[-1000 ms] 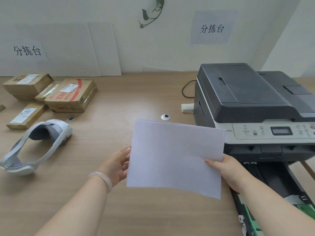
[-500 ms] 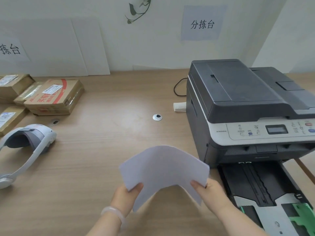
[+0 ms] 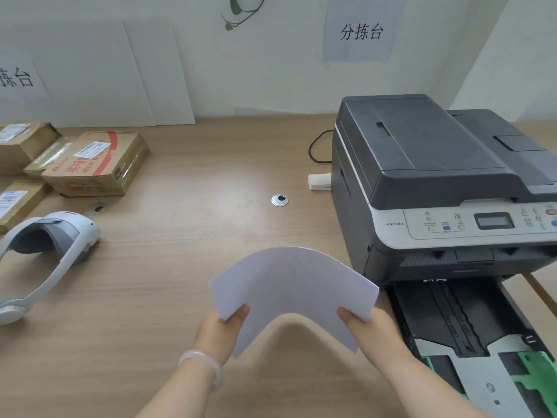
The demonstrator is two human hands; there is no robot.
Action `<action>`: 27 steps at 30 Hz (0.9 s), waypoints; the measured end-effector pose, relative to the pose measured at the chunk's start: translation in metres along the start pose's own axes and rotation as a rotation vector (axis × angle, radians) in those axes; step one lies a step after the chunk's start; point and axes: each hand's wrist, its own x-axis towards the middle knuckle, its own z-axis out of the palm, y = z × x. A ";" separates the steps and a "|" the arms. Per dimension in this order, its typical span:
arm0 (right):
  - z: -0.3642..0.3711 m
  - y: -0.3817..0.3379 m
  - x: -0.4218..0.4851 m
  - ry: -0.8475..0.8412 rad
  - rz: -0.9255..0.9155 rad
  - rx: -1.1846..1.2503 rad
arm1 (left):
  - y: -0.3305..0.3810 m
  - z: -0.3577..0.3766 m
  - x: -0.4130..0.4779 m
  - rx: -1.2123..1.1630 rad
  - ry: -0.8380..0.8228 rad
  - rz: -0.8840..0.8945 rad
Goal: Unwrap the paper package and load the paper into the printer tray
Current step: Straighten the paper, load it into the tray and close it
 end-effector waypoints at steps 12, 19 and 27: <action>-0.026 -0.028 0.005 -0.212 0.099 0.772 | 0.017 -0.050 -0.001 -0.587 -0.142 -0.104; 0.036 -0.044 -0.024 -0.399 0.219 0.871 | 0.012 -0.013 -0.024 -0.762 -0.141 -0.189; 0.049 -0.054 -0.023 -0.247 0.245 0.717 | 0.004 -0.010 -0.036 -0.797 -0.192 -0.259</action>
